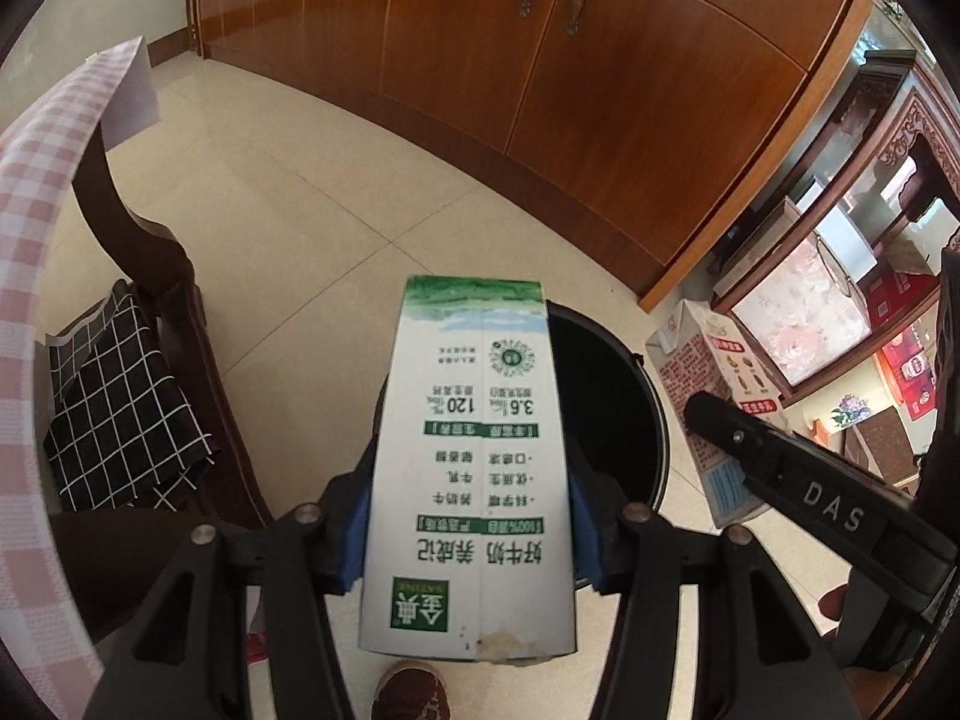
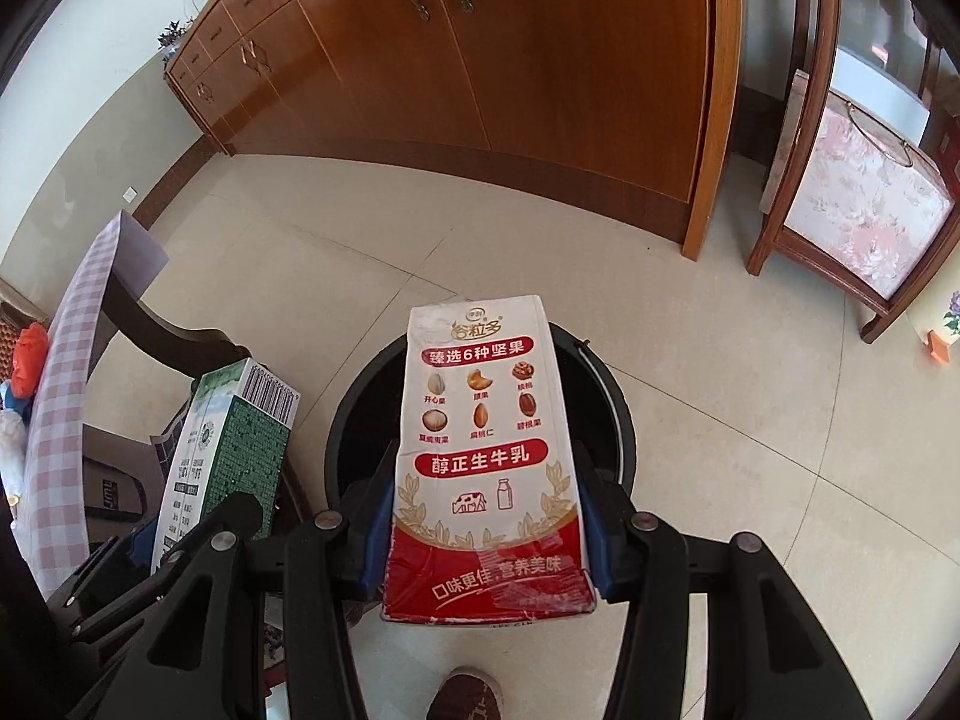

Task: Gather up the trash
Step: 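Open both tools to drop the cartons into the bin, then move both open tools back toward the table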

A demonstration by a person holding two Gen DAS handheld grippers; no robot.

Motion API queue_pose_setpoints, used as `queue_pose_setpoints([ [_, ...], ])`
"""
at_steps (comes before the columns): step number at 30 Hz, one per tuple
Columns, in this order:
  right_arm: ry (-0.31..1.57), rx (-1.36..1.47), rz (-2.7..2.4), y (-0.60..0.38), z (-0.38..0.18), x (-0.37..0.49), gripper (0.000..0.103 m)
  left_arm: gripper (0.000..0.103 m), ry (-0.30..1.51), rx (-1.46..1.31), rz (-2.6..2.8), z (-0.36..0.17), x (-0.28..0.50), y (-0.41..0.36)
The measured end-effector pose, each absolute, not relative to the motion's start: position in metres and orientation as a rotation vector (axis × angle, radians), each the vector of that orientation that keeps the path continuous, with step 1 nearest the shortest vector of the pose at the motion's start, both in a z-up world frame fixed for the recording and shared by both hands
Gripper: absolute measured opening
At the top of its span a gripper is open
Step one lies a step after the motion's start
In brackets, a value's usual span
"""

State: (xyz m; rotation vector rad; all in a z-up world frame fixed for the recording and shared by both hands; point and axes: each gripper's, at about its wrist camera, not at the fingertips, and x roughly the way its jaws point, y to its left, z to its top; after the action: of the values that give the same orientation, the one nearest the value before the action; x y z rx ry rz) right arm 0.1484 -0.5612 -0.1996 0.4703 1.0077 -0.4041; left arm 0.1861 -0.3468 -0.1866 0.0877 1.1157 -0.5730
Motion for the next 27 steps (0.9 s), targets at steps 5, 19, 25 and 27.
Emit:
queue_pose_setpoints([
  [5,1.044,0.470,-0.405,-0.568,-0.219,0.164,0.053,0.056,1.178,0.091,-0.572,-0.208,0.193,-0.360],
  [19,0.993,0.473,-0.532,-0.575,-0.208,0.160,0.073,0.071,1.148,0.109,-0.541,-0.198,0.202,-0.361],
  [25,0.965,0.443,-0.575,-0.563,-0.180,0.140,0.073,0.071,1.078,0.126,-0.548,-0.167,0.192,-0.357],
  [27,0.946,0.423,-0.586,-0.557,-0.166,0.132,0.073,0.071,1.057,0.115,-0.551,-0.154,0.189,-0.353],
])
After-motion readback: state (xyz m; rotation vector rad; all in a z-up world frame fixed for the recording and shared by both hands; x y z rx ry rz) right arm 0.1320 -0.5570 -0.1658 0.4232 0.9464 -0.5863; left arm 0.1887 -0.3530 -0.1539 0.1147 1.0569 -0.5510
